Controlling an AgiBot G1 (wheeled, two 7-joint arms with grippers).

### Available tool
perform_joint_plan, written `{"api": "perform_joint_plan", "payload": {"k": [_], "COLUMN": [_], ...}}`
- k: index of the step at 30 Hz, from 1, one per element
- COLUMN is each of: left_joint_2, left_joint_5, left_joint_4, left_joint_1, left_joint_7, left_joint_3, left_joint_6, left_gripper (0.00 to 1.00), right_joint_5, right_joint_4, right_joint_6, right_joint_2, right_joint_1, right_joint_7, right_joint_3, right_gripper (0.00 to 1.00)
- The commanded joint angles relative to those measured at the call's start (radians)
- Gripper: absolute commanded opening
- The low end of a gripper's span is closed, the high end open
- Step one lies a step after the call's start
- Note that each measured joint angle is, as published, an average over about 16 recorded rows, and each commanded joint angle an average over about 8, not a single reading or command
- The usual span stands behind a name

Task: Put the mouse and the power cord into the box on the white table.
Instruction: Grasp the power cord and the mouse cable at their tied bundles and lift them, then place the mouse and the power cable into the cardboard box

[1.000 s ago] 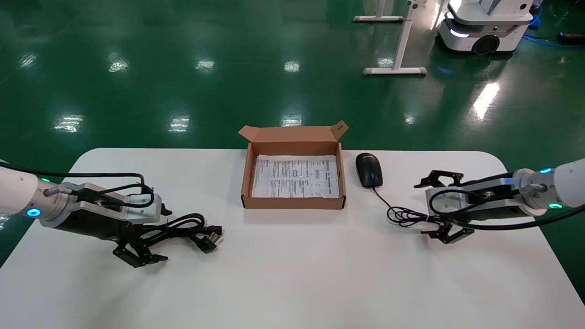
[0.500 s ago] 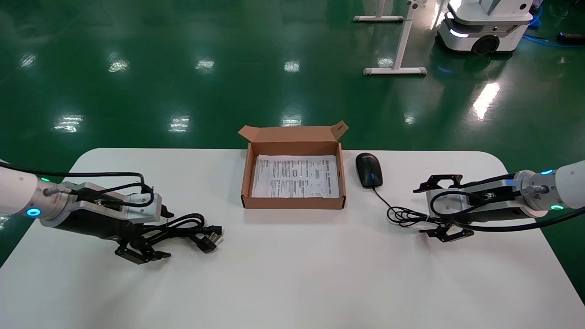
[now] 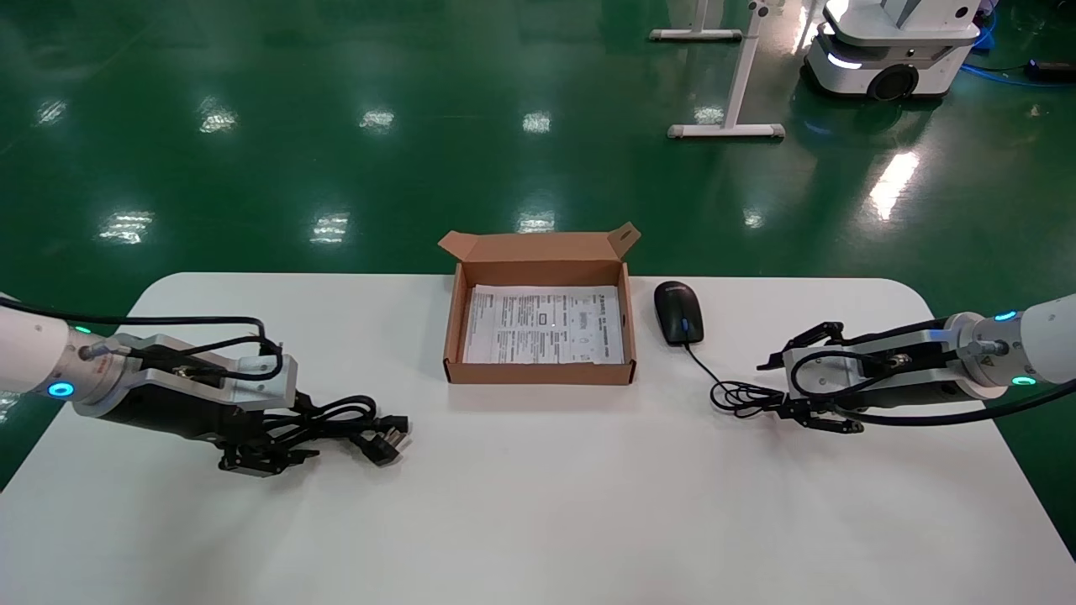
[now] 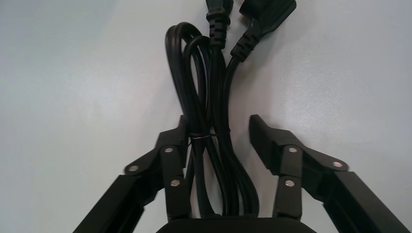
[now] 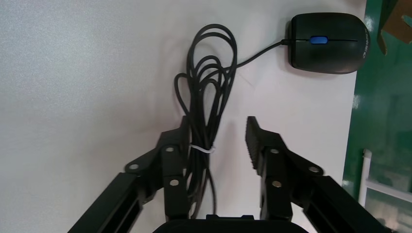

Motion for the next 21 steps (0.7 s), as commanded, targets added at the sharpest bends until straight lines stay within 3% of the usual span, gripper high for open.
{"api": "perform_joint_plan", "payload": {"k": [1,14,21], "left_joint_2": [0.000,-0.003,-0.048], "left_joint_5": [0.000,-0.003,-0.034], "left_joint_4": [0.000,-0.003,-0.016], "left_joint_1": [0.000,-0.005,-0.067], "left_joint_7": [0.000,0.001,0.017], "left_joint_3": [0.000,-0.002,-0.024], "left_joint_6": [0.000,0.005,0.030], "left_gripper": [0.00,0.00,0.00], "right_joint_5": [0.000,0.002,0.030], "right_joint_4": [0.000,0.003,0.027], "right_joint_6": [0.000,-0.004,-0.022], "right_joint_2": [0.000,0.002,0.024], "right_joint_1": [0.000,0.003,0.071], "right_joint_7": [0.000,-0.001,0.005], "right_joint_3": [0.000,0.001,0.021], "right_gripper": [0.00,0.00,0.00]}}
